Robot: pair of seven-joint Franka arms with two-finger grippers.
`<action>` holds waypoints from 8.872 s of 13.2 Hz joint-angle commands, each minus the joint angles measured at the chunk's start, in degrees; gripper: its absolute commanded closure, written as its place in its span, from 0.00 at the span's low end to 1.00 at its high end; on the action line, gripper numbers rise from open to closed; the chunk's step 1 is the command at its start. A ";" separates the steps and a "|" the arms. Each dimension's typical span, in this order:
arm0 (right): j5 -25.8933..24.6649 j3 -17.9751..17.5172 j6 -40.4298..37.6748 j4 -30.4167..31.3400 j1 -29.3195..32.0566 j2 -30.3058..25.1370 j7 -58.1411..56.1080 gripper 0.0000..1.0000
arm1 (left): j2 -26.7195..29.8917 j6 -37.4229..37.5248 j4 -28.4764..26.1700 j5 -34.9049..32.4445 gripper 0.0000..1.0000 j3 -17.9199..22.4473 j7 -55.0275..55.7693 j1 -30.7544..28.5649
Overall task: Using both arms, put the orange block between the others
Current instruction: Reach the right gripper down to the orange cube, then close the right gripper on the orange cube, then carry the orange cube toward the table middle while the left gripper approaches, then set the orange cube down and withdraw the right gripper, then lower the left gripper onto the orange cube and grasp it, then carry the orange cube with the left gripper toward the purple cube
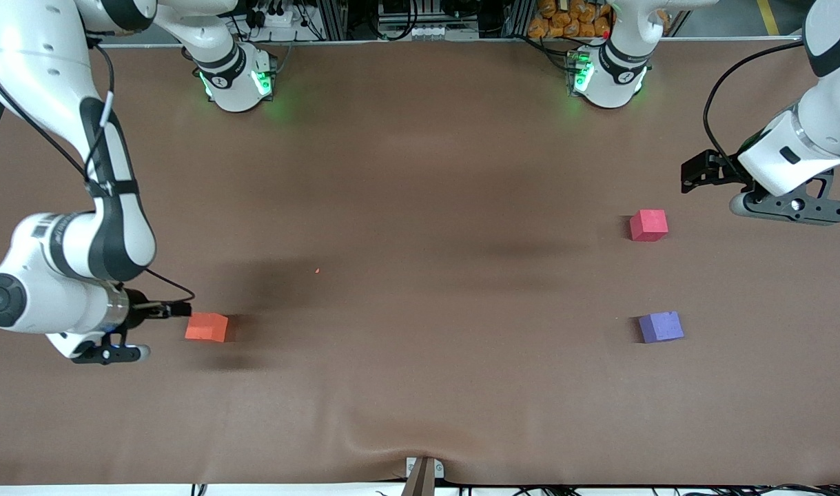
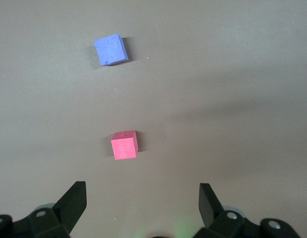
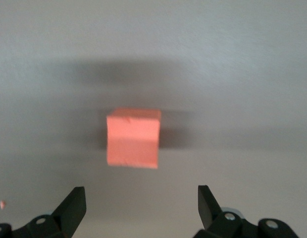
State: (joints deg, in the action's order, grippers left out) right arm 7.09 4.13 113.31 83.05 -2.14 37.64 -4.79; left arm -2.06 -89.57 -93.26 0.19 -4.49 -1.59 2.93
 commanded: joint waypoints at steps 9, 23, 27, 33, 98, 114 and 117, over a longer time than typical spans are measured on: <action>2.84 0.18 11.05 0.36 -2.34 7.44 0.49 0.00 | -0.14 0.72 0.36 -1.51 0.00 -0.43 0.80 -0.12; 3.02 0.09 13.08 1.15 -2.60 7.72 -0.39 0.58 | -0.23 0.63 0.36 -1.51 0.00 -0.43 0.71 -0.30; 3.19 0.18 12.90 0.97 -10.14 4.12 0.49 0.60 | -0.23 0.63 0.53 -1.77 0.00 -0.34 0.71 0.06; 4.86 0.36 15.78 0.09 -25.87 4.11 19.88 0.59 | -0.93 0.72 0.27 -1.78 0.00 -0.43 -0.17 -0.29; -10.78 -2.81 -29.99 -2.72 4.34 -28.76 5.32 0.00 | -49.62 -45.78 15.57 -4.59 0.88 2.82 58.80 43.74; -9.04 -1.84 -34.11 -2.54 1.88 -29.29 5.41 0.00 | -25.73 -27.50 1.62 -4.32 1.00 2.29 47.32 24.16; -6.30 -1.67 -35.53 -2.81 2.23 -29.46 5.41 0.00 | -23.25 -27.50 -4.55 -4.41 1.00 2.29 35.55 16.17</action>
State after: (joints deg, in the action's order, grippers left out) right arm -0.44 2.05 78.57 79.76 0.24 9.44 0.35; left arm -28.84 -116.73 -91.85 -3.07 -1.30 39.73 23.94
